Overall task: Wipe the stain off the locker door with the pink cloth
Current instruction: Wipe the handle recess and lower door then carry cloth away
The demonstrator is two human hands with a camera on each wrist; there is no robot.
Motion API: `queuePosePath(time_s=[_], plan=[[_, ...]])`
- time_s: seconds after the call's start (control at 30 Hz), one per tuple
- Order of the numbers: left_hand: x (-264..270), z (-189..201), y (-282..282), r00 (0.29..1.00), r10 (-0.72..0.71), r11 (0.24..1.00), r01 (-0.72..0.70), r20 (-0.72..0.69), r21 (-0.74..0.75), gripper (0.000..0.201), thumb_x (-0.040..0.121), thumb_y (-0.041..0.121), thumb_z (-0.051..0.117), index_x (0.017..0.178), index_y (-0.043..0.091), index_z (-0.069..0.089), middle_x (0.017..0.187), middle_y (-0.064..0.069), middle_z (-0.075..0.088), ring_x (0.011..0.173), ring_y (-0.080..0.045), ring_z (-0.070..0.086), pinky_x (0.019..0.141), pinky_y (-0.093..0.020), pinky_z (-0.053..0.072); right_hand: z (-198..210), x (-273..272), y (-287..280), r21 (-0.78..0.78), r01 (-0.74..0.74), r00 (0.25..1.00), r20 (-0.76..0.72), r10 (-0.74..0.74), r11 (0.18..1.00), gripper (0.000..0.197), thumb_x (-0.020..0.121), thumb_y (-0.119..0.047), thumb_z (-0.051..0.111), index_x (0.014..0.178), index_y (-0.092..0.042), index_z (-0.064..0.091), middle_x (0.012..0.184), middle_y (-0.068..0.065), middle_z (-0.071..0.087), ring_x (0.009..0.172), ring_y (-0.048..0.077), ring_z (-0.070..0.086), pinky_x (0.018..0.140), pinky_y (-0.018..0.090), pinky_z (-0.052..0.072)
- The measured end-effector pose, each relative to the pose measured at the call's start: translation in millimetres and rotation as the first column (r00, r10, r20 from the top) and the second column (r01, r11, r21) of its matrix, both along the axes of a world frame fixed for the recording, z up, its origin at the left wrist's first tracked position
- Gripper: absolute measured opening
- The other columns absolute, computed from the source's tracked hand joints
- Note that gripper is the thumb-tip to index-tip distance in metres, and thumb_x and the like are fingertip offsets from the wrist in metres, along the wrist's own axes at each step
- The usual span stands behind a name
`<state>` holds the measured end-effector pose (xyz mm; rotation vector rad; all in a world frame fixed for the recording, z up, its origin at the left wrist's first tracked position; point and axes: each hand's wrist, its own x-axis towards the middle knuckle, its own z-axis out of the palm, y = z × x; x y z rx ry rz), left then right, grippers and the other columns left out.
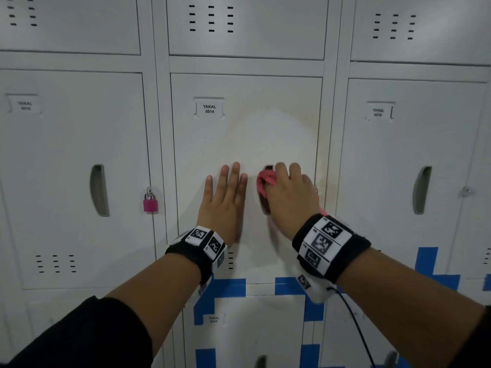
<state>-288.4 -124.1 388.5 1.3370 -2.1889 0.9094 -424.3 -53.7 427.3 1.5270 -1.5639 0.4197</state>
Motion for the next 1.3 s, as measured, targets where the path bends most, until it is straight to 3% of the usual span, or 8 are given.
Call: queuePosePath(time_s=[0.2, 0.5, 0.63, 0.8, 0.93, 1.1, 1.2, 1.3], plan=[[2, 2, 3, 1.000, -0.003, 0.999, 0.002, 0.028, 0.033, 0.114, 0.085, 0.035, 0.063, 0.144, 0.003, -0.029, 0.152, -0.022, -0.034, 0.141, -0.042, -0.028, 0.117, -0.058, 0.000, 15, 9, -6, 0.017, 0.164, 0.969, -0.188, -0.158, 0.986, 0.031, 0.091, -0.025, 0.044, 0.113, -0.016, 0.063, 0.130, 0.009, 0.040, 0.112, 0.029, 0.038, 0.085, 0.037, 0.036], [5, -1, -2, 0.999, 0.016, 1.000, -0.016, 0.050, -0.002, 0.118, 0.082, 0.038, 0.066, 0.145, 0.003, -0.027, 0.153, -0.022, -0.033, 0.141, -0.041, -0.028, 0.118, -0.057, 0.000, -2, 24, -12, 0.081, 0.288, 0.914, -0.319, -0.248, 0.954, 0.031, 0.092, -0.028, 0.044, 0.113, -0.016, 0.063, 0.128, 0.012, 0.038, 0.118, 0.032, 0.032, 0.090, 0.039, 0.036], [5, -2, -5, 1.000, 0.002, 1.000, -0.001, 0.021, -0.028, 0.104, 0.088, 0.027, 0.058, 0.146, 0.005, -0.025, 0.153, -0.021, -0.033, 0.142, -0.040, -0.028, 0.118, -0.056, -0.001, -20, 29, -12, 0.149, 0.269, 0.928, -0.304, -0.215, 0.952, 0.025, 0.091, -0.029, 0.047, 0.103, -0.019, 0.066, 0.118, 0.009, 0.043, 0.111, 0.031, 0.034, 0.085, 0.038, 0.036], [5, -1, -3, 0.999, 0.000, 1.000, 0.000, 0.040, 0.001, 0.121, 0.079, 0.034, 0.070, 0.146, 0.004, -0.026, 0.153, -0.020, -0.034, 0.142, -0.039, -0.029, 0.118, -0.056, -0.001, -37, 20, -8, 0.163, 0.176, 0.977, -0.153, -0.151, 0.971, 0.021, 0.090, -0.022, 0.046, 0.096, -0.017, 0.066, 0.113, 0.007, 0.043, 0.105, 0.028, 0.035, 0.082, 0.037, 0.034], [5, 0, -3, 1.000, -0.017, 1.000, 0.017, 0.020, -0.004, 0.107, 0.085, 0.024, 0.060, 0.146, 0.004, -0.026, 0.153, -0.020, -0.034, 0.141, -0.038, -0.029, 0.118, -0.056, -0.002, -35, 7, -8, 0.095, 0.036, 0.991, 0.124, -0.048, 0.995, 0.014, 0.085, -0.017, 0.056, 0.092, -0.014, 0.068, 0.101, 0.007, 0.049, 0.092, 0.029, 0.042, 0.074, 0.036, 0.039], [4, -2, -4, 1.000, -0.031, 0.999, 0.031, 0.004, -0.014, 0.100, 0.086, 0.018, 0.054, 0.146, 0.005, -0.026, 0.153, -0.020, -0.034, 0.141, -0.039, -0.030, 0.118, -0.057, -0.001, -9, -10, 5, 0.137, -0.217, 0.842, 0.527, 0.115, 0.966, 0.035, 0.081, -0.013, 0.050, 0.109, -0.026, 0.067, 0.114, 0.008, 0.040, 0.104, 0.031, 0.031, 0.092, 0.035, 0.031], [5, -2, -4, 0.999, -0.040, 0.999, 0.040, 0.008, -0.006, 0.108, 0.083, 0.023, 0.060, 0.146, 0.005, -0.026, 0.153, -0.020, -0.034, 0.141, -0.039, -0.029, 0.118, -0.057, -0.002, 5, -1, -1, 0.079, -0.256, 0.787, 0.596, 0.160, 0.964, 0.039, 0.077, -0.008, 0.048, 0.112, -0.021, 0.061, 0.122, 0.013, 0.035, 0.107, 0.033, 0.029, 0.088, 0.032, 0.027], [7, -1, -5, 0.999, -0.027, 1.000, 0.027, 0.020, 0.004, 0.119, 0.079, 0.030, 0.068, 0.145, 0.005, -0.028, 0.152, -0.020, -0.035, 0.141, -0.039, -0.030, 0.118, -0.057, -0.003, 8, 11, -10, 0.120, -0.240, 0.762, 0.638, 0.111, 0.963, 0.035, 0.074, -0.006, 0.051, 0.107, -0.015, 0.054, 0.124, 0.013, 0.029, 0.106, 0.033, 0.028, 0.091, 0.036, 0.035]])
